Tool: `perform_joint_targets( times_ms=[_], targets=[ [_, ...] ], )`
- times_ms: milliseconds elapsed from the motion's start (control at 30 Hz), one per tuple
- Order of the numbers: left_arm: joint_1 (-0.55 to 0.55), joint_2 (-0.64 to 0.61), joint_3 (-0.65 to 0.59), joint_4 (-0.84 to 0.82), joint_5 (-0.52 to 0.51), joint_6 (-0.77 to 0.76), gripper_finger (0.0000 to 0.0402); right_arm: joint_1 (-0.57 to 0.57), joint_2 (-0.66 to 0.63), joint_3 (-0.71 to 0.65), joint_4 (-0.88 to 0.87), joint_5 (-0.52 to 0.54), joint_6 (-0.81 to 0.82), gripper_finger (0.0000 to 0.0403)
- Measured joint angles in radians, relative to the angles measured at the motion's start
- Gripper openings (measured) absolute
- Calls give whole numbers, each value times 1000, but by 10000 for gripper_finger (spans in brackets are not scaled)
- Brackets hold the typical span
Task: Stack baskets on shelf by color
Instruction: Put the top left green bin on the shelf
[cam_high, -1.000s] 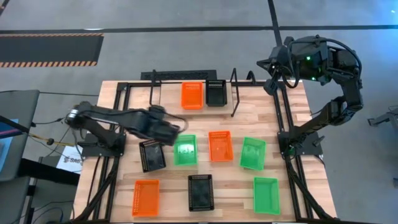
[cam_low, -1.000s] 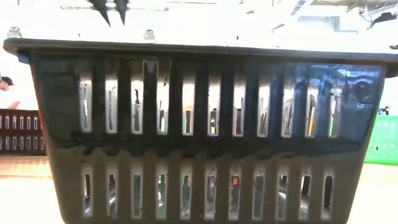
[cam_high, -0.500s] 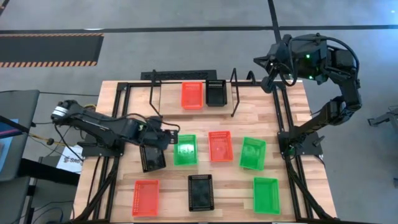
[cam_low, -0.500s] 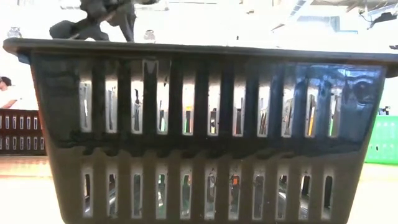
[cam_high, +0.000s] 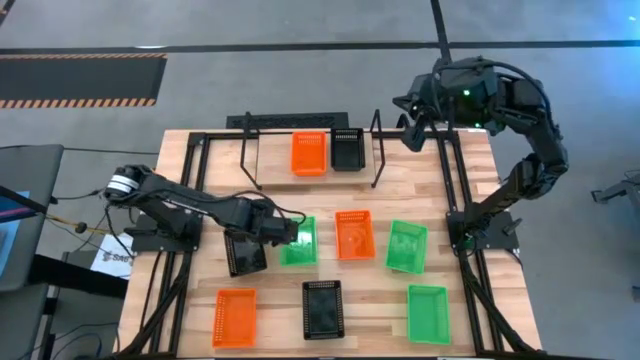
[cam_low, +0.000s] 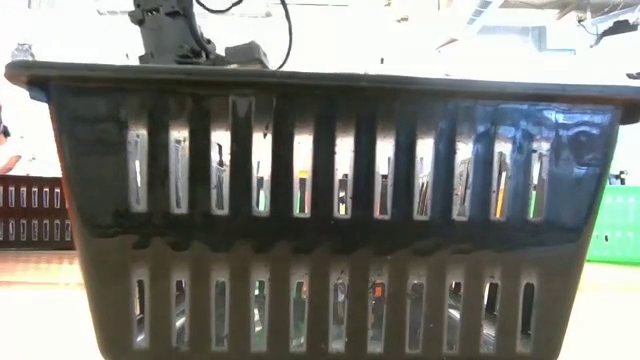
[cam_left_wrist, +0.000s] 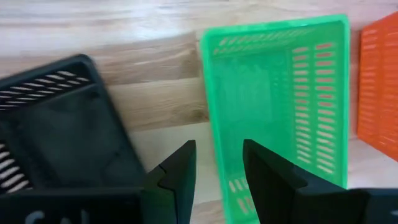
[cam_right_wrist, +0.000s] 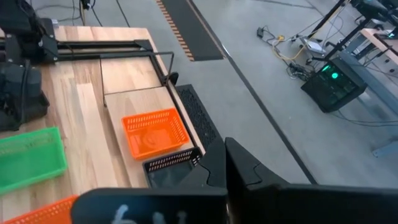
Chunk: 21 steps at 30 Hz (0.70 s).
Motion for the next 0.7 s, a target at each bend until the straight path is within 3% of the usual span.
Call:
perform_joint_targets(
  times_ms=[700],
  targets=[
    [59,84,4,87,-13,64,118,0,3,1,-1,0,-48,6]
  ],
)
